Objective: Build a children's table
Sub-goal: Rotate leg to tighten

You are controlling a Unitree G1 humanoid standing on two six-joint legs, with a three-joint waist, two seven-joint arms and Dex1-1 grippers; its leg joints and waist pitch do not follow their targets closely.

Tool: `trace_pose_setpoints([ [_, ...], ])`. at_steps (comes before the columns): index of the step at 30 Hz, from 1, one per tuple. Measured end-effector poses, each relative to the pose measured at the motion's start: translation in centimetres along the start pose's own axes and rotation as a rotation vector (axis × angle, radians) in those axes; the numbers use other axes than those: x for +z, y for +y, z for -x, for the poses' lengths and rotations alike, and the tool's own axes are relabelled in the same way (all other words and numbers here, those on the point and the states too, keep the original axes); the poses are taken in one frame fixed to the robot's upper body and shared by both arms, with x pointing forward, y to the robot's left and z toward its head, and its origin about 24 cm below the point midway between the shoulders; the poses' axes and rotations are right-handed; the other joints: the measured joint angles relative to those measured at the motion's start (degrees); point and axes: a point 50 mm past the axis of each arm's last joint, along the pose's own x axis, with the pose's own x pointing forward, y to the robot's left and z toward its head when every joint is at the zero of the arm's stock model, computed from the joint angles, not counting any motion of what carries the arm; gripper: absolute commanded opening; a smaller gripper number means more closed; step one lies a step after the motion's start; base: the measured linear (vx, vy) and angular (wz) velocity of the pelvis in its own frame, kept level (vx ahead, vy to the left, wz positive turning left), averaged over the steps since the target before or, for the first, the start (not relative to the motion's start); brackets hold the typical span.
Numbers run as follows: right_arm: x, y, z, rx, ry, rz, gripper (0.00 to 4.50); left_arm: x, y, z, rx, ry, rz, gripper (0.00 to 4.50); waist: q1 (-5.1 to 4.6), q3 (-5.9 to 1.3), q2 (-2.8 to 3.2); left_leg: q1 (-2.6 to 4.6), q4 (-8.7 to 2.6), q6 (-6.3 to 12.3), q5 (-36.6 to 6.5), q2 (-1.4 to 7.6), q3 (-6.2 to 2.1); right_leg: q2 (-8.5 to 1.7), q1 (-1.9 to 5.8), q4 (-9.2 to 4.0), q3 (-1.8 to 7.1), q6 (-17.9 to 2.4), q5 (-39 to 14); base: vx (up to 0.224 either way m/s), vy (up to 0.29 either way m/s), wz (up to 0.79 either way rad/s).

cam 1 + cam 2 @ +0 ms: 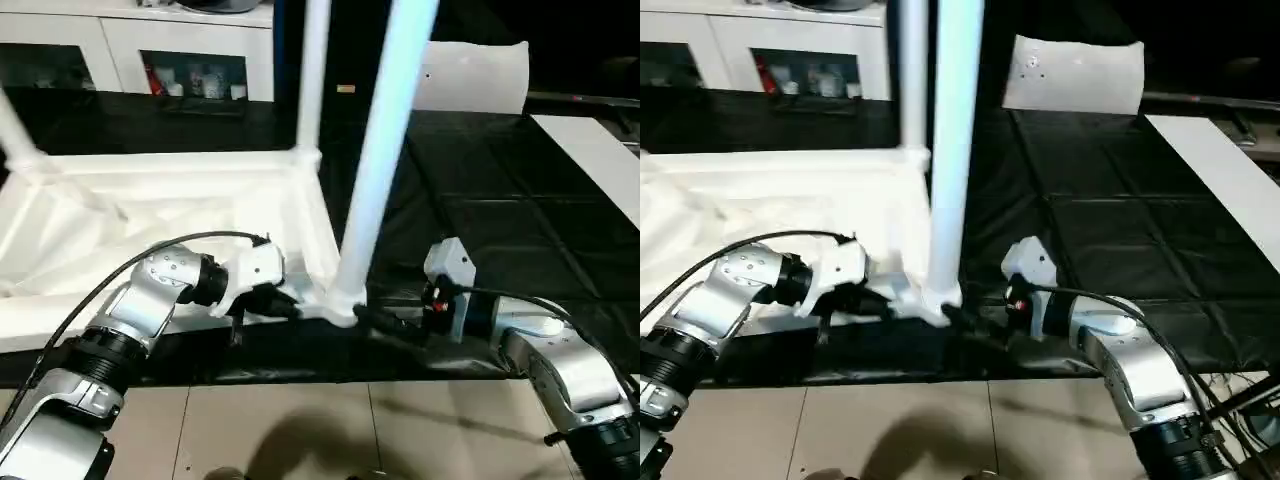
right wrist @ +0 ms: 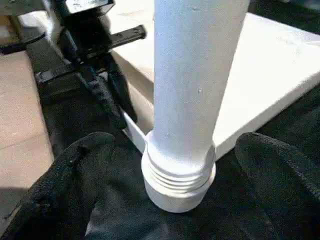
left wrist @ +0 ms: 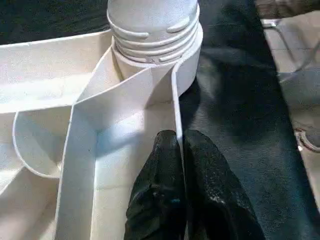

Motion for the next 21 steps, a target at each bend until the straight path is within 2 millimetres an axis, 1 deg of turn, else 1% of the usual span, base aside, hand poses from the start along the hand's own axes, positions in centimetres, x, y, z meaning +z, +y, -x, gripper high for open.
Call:
trace_pose_setpoints([
  [3,-0.1,0.2,-0.2,0.035,0.008,0.011,4.5,0.0,0.1,-0.2,-0.01,-0.007,-0.012,0.03,0.03,0.0,0.0,-0.01,0.01,-0.02,0.02,-0.01,-0.01,0.0,0.03,0.01,0.0,0.14,-0.06,0.0,0.0,0.0],
  [6,-0.5,-0.3,-0.5,0.046,0.044,0.026,4.5,0.0,0.1,-0.3,-0.024,-0.011,-0.022,0.03,0.0,0.0,0.0,-0.02,0.03,-0.04,0.04,-0.01,-0.02,0.0,0.03,0.06,0.0,0.15,-0.05,0.0,0.0,0.0],
  [8,-0.3,-0.9,-1.0,0.052,0.031,0.038,4.5,-0.1,-0.1,-0.3,-0.068,-0.016,-0.026,0.03,-0.06,-0.01,-0.01,-0.04,0.03,-0.05,0.04,-0.01,-0.03,0.0,0.02,0.07,0.0,0.14,-0.05,0.0,0.0,0.0],
  [9,-0.1,-1.0,-1.2,0.061,0.022,0.043,4.5,-0.1,-0.2,-0.3,-0.088,-0.019,-0.031,0.03,0.07,-0.01,-0.01,-0.05,0.02,-0.04,0.04,-0.01,-0.03,0.0,0.02,0.08,-0.01,0.12,-0.04,0.0,0.0,0.0],
  [10,0.1,-1.1,-1.4,0.071,0.015,0.048,4.5,0.1,-0.3,-0.5,-0.111,-0.023,-0.043,0.03,0.46,-0.01,-0.01,-0.06,0.02,-0.04,0.04,-0.01,-0.02,0.0,0.03,0.07,-0.03,-0.03,0.05,0.0,0.0,0.0],
  [11,0.2,-1.2,-1.4,0.081,0.012,0.05,4.33,0.1,-0.4,-0.6,-0.124,-0.025,-0.053,0.01,0.75,-0.01,-0.01,-0.07,0.02,-0.04,0.04,-0.02,-0.01,-0.01,0.03,0.07,-0.02,-0.02,0.05,0.0,0.0,0.0],
  [13,0.3,-1.2,-1.5,0.121,0.004,0.045,4.12,0.4,-0.3,-0.7,-0.161,-0.017,-0.088,0.0,1.38,-0.02,-0.03,-0.09,0.02,-0.04,0.03,-0.03,0.0,-0.03,0.03,0.05,-0.02,-0.03,0.05,0.0,0.0,0.0],
  [14,0.2,-1.2,-1.5,0.14,0.004,0.04,4.12,0.5,-0.3,-0.7,-0.172,-0.014,-0.097,0.0,1.47,-0.02,-0.03,-0.09,0.02,-0.03,0.03,-0.06,0.01,-0.06,0.03,0.05,-0.02,-0.03,0.05,0.0,0.0,0.0],
  [15,0.2,-1.1,-1.5,0.161,0.002,0.034,4.02,0.5,-0.3,-0.8,-0.182,-0.011,-0.106,0.0,1.49,-0.02,-0.03,-0.09,0.02,-0.03,0.03,-0.08,0.02,-0.08,0.03,0.05,-0.02,-0.03,0.05,0.0,0.0,0.0],
  [16,0.1,-1.0,-1.4,0.186,-0.001,0.022,3.78,0.5,-0.3,-0.8,-0.193,-0.007,-0.117,0.0,1.48,-0.02,-0.03,-0.08,0.02,-0.03,0.04,-0.09,0.02,-0.09,0.04,0.05,-0.02,-0.04,0.05,0.0,0.0,0.0],
  [20,-0.2,-0.7,-1.6,0.271,0.007,-0.004,3.65,0.7,-0.1,-0.9,-0.217,0.004,-0.14,0.0,1.46,-0.02,-0.03,-0.07,0.03,0.02,0.08,-0.1,0.01,-0.1,0.04,0.1,-0.03,-0.06,0.07,0.0,0.0,0.0],
  [21,-0.1,-0.8,-1.7,0.277,0.009,-0.007,3.5,0.7,0.0,-0.9,-0.222,0.007,-0.145,0.0,1.48,-0.02,-0.03,-0.07,0.03,0.03,0.08,-0.1,0.01,-0.1,0.04,0.11,-0.03,-0.06,0.07,0.0,0.0,0.0],
])
